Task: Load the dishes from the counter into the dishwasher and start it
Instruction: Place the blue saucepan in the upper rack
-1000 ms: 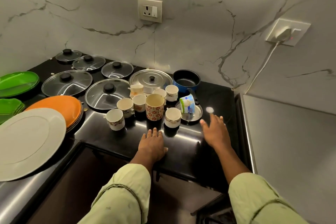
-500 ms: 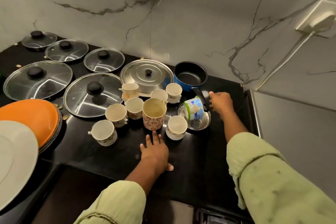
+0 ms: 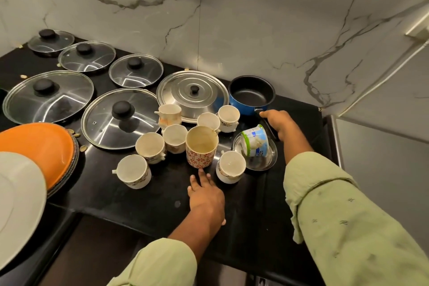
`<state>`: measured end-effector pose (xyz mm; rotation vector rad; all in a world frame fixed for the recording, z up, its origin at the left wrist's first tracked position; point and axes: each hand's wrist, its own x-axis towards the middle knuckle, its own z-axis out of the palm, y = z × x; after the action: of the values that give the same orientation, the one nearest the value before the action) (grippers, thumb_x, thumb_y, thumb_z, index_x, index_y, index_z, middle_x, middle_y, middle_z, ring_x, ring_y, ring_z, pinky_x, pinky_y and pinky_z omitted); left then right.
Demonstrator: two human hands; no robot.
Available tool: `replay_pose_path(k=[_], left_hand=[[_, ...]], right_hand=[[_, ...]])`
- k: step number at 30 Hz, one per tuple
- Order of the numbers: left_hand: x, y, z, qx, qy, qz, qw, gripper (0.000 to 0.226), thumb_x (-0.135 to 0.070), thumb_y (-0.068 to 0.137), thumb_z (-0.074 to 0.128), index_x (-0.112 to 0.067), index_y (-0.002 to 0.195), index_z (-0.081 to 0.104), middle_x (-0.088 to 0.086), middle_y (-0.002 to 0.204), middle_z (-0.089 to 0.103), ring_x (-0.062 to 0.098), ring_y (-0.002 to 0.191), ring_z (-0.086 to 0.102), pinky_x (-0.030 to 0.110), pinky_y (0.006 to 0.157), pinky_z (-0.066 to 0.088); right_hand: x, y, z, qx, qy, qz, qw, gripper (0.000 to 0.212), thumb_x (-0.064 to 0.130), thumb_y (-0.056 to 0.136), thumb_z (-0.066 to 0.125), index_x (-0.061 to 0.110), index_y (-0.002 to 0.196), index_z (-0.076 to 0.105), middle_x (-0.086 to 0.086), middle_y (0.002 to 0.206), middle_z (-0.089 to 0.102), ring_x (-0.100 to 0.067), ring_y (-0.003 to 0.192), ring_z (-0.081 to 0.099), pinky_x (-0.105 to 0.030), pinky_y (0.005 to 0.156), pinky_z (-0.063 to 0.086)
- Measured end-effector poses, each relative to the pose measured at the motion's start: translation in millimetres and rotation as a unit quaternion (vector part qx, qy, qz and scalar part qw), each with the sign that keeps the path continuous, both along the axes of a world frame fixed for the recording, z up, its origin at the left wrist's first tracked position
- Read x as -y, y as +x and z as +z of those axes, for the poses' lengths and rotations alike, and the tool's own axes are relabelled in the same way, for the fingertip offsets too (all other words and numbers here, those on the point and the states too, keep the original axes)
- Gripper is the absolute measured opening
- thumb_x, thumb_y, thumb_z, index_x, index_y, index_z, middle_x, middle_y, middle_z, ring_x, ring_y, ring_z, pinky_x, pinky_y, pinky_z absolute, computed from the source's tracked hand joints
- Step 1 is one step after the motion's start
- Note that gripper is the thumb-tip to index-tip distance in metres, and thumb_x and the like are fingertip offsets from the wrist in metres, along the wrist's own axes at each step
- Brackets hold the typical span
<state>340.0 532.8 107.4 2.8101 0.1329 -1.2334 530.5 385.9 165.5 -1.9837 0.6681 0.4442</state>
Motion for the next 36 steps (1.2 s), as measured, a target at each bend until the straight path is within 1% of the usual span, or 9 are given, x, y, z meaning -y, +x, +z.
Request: replay_pose_path(k=[5,8,10,13,20,24,28,33,36], left_hand=[[-3,-1,-1,0.008,-0.007,0.002,1.0,0.121,-0.04,0.084,0.076,0.002,0.152,-0.015,0.026,0.158,-0.022,0.048,0.147,-0.008,0.053,0.121,0.013],[-4,-3,-1,0.021,-0.012,0.002,1.0,0.121,-0.041,0.084,0.076,0.002,0.153,-0.014,0.025,0.159,-0.021,0.047,0.148,-0.007,0.052,0.121,0.013],[-5,-5,2,0.031,-0.014,-0.002,0.999,0.12,-0.042,0.084,0.075,0.001,0.154,-0.012,0.024,0.16,-0.02,0.047,0.148,-0.007,0.052,0.12,0.014],[-7,-8,7,0.038,-0.027,-0.002,0.999,0.119,-0.042,0.084,0.075,0.001,0.154,-0.01,0.023,0.161,-0.019,0.046,0.148,-0.007,0.053,0.12,0.014],[-13,-17,14,0.063,-0.061,0.019,0.996,0.121,-0.045,0.082,0.077,-0.002,0.155,-0.01,0.018,0.162,-0.018,0.041,0.15,-0.006,0.05,0.121,0.015],[-12,-31,13,0.118,-0.065,0.017,0.991,0.111,-0.045,0.085,0.074,-0.007,0.158,-0.001,0.015,0.165,-0.006,0.036,0.152,0.003,0.048,0.121,0.018],[8,-69,11,0.257,-0.069,-0.043,0.963,0.085,-0.046,0.096,0.056,-0.014,0.159,0.008,0.011,0.166,0.006,0.032,0.151,0.013,0.049,0.122,0.017],[36,-127,14,0.341,-0.082,-0.08,0.933,0.077,-0.049,0.1,0.043,-0.018,0.159,0.003,0.009,0.166,-0.002,0.03,0.153,0.002,0.048,0.124,0.009],[43,-164,16,0.352,-0.077,-0.087,0.929,0.079,-0.049,0.1,0.044,-0.018,0.159,0.001,0.009,0.166,-0.005,0.029,0.153,-0.002,0.048,0.124,0.005]], right_hand=[[2,-14,8,0.022,0.035,0.019,0.999,0.021,0.024,0.097,0.055,0.004,0.104,0.06,-0.01,0.086,0.067,-0.019,0.067,0.061,-0.031,0.063,0.05],[9,-26,11,0.093,0.045,0.009,0.995,0.032,0.014,0.099,0.051,0.003,0.128,0.046,-0.013,0.098,0.068,-0.017,0.066,0.062,-0.024,0.05,0.045],[15,-39,16,0.16,0.01,-0.008,0.987,0.037,0.021,0.1,0.051,0.01,0.135,0.041,-0.014,0.106,0.067,-0.014,0.07,0.06,-0.023,0.051,0.042],[26,-65,21,0.249,-0.068,-0.029,0.966,0.029,0.042,0.1,0.044,0.015,0.111,0.049,-0.01,0.099,0.066,-0.016,0.074,0.057,-0.029,0.058,0.039],[47,-162,7,0.363,-0.04,-0.008,0.931,0.026,0.028,0.096,0.061,0.018,0.115,0.048,0.011,0.102,0.061,-0.013,0.097,0.061,-0.027,0.076,0.043],[56,-209,-3,0.353,0.002,0.02,0.935,0.053,0.018,0.096,0.062,0.021,0.144,0.041,0.015,0.124,0.05,-0.004,0.12,0.047,-0.022,0.094,0.037],[70,-252,-16,0.342,-0.011,0.029,0.939,0.038,0.018,0.096,0.06,0.013,0.134,0.054,-0.001,0.123,0.061,-0.01,0.113,0.054,-0.022,0.09,0.037],[85,-316,-22,0.343,0.029,-0.001,0.939,0.037,0.022,0.099,0.056,0.011,0.134,0.05,0.008,0.113,0.056,-0.011,0.109,0.055,-0.011,0.078,0.039],[96,-349,-24,0.297,0.038,0.03,0.954,0.044,0.023,0.098,0.058,0.014,0.138,0.043,0.009,0.115,0.052,-0.009,0.11,0.05,-0.02,0.089,0.039]])
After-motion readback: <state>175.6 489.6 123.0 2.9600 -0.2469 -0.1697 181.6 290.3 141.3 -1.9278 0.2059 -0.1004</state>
